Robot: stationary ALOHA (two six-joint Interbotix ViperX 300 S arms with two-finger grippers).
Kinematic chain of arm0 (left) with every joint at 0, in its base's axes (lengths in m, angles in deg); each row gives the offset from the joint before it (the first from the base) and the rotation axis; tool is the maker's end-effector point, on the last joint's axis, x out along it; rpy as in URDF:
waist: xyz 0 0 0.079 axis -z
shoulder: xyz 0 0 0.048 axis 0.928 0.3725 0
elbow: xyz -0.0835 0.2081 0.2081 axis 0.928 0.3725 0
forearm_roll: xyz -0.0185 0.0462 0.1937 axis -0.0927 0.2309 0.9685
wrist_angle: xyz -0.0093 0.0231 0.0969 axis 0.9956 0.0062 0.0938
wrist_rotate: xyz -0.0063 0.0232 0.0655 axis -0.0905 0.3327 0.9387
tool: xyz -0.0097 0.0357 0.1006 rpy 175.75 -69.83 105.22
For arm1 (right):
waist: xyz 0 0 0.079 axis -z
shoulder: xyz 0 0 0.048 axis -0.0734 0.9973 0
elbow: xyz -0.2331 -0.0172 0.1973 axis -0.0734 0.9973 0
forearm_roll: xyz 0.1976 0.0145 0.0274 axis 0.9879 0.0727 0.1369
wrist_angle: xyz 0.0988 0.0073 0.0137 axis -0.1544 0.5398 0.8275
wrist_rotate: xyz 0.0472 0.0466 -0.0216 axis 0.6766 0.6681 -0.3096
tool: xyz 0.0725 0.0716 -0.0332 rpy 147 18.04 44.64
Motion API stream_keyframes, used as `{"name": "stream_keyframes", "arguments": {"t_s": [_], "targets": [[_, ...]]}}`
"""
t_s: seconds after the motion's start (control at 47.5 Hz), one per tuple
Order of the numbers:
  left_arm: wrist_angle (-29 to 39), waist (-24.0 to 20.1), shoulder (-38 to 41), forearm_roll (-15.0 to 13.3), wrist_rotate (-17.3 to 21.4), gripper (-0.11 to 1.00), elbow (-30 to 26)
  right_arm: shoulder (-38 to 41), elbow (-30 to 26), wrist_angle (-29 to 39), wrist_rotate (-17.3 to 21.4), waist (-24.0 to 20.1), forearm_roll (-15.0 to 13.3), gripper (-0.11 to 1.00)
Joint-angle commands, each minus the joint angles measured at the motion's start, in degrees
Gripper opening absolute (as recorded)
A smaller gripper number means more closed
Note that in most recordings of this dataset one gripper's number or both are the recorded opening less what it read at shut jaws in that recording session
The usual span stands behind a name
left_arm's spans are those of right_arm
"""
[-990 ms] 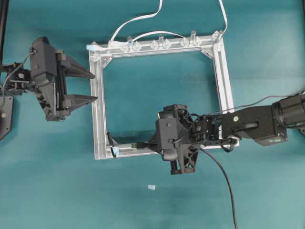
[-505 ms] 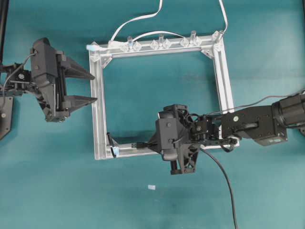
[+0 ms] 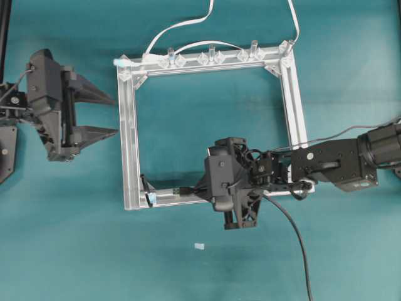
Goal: Insert the wire through the string loop located on the left side.
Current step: 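Lift the USB plug with the right gripper toward the black cable-tie loop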
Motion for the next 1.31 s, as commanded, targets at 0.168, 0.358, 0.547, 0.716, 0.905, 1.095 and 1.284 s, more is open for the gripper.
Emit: {"name": "stream_keyframes", "arguments": {"t_s": [0.168,0.358,0.547,0.716,0.905,1.095,1.284], "targets": [[2.7,0.2,-4.1,0.1,-0.4,0.81,0.8,-1.0,-1.2,-0.5,-0.2,0.2,-0.1,0.11],[4.0,0.3,-6.3,0.1,-0.4,0.81,1.2,-1.0,-1.2,-0.7,-0.2,0.2,-0.1,0.11],[6.0,0.6,-7.7,0.1,-0.4,0.81,1.6,-1.0,-1.3,-1.3,-0.2,0.2,-0.1,0.11],[6.9,1.6,-7.9,0.1,-0.5,0.81,1.7,-0.4,-2.5,-1.4,-0.2,0.5,-0.1,0.11],[6.9,2.0,-7.9,0.0,-0.5,0.81,1.8,1.8,-5.2,-1.5,-0.2,0.6,-0.1,0.11],[6.9,2.0,-7.9,0.1,-0.5,0.81,1.8,4.2,-8.5,-1.1,-0.3,0.9,-0.4,0.11],[6.9,2.0,-7.9,0.1,-0.5,0.81,2.0,5.7,-11.2,-0.9,-0.2,1.1,-3.0,0.11]]}}
